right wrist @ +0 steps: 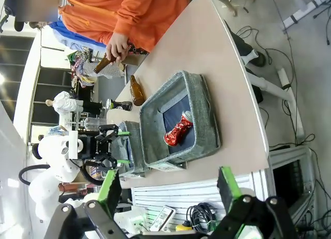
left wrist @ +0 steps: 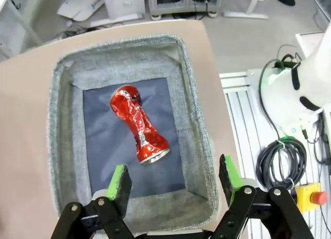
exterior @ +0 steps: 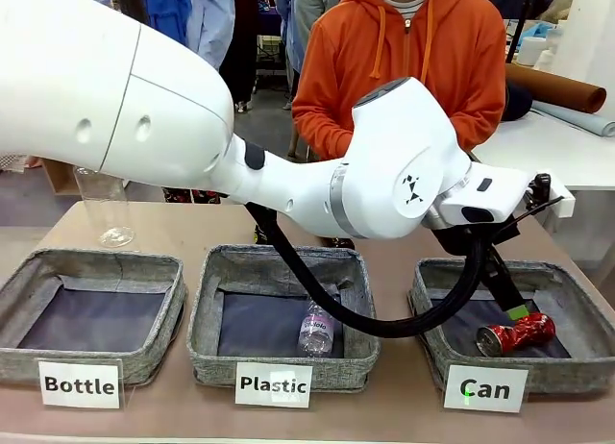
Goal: Sort the can waste into the basket.
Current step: Pick up the can waste from the table and place it in the right Fabric basket.
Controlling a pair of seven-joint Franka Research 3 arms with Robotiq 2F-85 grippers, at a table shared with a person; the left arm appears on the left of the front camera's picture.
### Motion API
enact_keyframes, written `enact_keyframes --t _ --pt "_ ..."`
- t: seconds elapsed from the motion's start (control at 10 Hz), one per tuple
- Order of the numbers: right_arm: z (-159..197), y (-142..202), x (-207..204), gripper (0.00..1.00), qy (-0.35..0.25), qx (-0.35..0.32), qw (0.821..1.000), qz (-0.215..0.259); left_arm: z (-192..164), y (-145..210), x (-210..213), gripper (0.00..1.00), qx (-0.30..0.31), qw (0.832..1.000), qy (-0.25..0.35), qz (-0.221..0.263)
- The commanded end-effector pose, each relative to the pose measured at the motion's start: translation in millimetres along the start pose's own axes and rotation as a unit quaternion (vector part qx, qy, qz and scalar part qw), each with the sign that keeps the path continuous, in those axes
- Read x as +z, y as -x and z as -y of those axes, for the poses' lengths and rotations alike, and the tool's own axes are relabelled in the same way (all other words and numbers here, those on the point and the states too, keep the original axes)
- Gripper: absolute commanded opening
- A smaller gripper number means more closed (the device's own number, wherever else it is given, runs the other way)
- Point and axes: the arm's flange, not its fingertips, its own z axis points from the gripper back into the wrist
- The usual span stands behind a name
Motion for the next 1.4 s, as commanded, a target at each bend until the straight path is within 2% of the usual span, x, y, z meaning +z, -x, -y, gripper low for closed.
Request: enact_keyframes --t 0.0,0.2,0.5,0.7,1.0,1.3 --pt "0 0 0 1.0 0.0 0.0 1.0 0.0 9 0 12 0.88 0.001 1.0 0.005 -0.011" --pt "-21 -12 -53 1.0 -0.018 0.015 0.999 -0.028 16 -1 42 0.88 0.001 0.999 0.005 -0.034" --pt "-61 -2 -144 1.0 -0.057 0.039 0.991 -0.111 24 6 94 0.88 -0.042 0.997 -0.024 -0.053" --pt "-81 12 -169 1.0 -0.09 0.039 0.982 -0.158 8 20 117 0.88 -0.046 0.996 -0.056 -0.052" --pt "-88 30 -204 1.0 -0.04 0.076 0.971 -0.222 -18 34 147 0.88 -0.037 0.995 -0.078 -0.052" --pt "-83 23 -201 1.0 -0.022 0.066 0.976 -0.208 -15 50 153 0.88 -0.035 0.994 -0.082 -0.064"
